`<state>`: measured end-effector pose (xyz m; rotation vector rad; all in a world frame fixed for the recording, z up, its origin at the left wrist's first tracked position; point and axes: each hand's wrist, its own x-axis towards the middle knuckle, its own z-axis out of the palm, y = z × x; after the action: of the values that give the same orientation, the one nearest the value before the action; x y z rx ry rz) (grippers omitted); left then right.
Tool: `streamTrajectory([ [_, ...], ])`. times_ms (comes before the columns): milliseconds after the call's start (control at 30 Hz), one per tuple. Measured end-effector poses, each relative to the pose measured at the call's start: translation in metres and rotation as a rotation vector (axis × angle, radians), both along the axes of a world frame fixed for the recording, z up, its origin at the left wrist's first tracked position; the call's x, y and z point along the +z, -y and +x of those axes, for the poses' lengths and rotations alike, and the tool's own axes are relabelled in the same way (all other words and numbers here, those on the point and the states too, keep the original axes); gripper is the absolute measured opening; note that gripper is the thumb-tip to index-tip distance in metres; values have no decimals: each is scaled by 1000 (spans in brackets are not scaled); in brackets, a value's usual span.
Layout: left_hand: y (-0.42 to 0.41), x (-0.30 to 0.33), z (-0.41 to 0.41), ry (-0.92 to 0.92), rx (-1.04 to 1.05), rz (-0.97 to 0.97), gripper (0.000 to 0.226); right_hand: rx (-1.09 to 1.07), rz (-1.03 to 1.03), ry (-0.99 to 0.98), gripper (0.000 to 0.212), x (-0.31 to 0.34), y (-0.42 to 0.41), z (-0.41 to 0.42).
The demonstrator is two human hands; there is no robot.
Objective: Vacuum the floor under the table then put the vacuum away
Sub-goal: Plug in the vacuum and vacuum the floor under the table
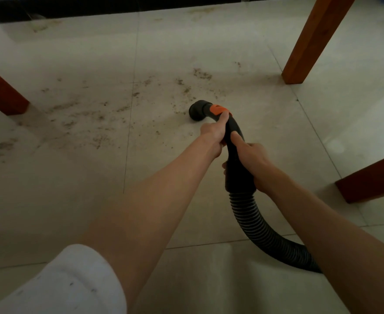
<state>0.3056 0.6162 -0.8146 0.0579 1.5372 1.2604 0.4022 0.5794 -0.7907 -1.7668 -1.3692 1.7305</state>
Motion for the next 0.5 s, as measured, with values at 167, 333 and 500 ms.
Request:
streamTrajectory([
  [167, 10, -4, -9, 6, -10, 14, 51, 62, -7, 10, 44, 1, 5, -2],
  [333, 17, -2, 4, 20, -122, 21, 47, 60, -11, 33, 43, 1, 17, 12],
  [500, 30, 1, 19, 78, -211, 56, 46, 31, -28, -3, 41, 1, 29, 32],
])
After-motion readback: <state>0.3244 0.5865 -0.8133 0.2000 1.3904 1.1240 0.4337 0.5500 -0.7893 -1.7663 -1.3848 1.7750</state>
